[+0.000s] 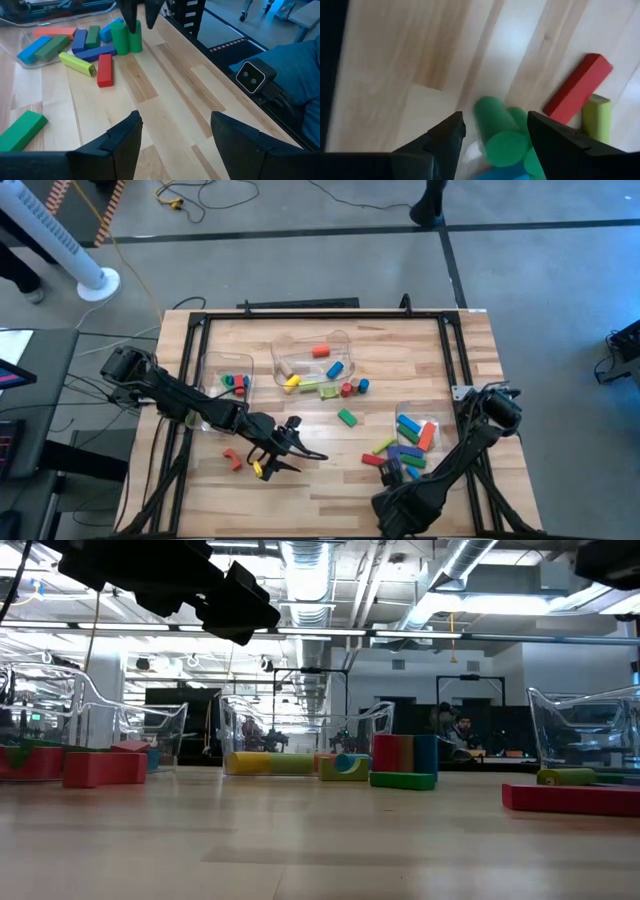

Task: Sort blocks by size
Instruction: Put the green cylindrical block into the top transparent bin

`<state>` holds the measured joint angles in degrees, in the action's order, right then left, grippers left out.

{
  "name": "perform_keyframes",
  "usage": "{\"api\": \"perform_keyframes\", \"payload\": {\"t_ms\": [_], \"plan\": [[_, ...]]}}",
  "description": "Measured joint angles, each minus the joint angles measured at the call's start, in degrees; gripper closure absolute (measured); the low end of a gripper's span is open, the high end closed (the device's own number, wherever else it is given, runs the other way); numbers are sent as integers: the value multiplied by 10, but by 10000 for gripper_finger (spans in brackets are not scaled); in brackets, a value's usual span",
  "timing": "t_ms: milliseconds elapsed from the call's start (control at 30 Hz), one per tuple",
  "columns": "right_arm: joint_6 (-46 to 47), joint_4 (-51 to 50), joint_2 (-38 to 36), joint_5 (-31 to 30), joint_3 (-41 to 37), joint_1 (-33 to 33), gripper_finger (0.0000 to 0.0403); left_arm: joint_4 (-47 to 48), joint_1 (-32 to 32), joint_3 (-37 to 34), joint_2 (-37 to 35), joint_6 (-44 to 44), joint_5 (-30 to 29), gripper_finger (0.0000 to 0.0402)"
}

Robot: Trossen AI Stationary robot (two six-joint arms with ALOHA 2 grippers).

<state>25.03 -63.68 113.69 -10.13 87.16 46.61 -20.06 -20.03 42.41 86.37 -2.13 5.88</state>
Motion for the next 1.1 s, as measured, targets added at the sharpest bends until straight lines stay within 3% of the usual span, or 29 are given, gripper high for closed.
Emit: {"api": "perform_keyframes", "payload": {"t_ms": [1100], "plan": [[0,-22,0,9,-17,-1,190,1,-7,0,0,-2,-1,171]]}}
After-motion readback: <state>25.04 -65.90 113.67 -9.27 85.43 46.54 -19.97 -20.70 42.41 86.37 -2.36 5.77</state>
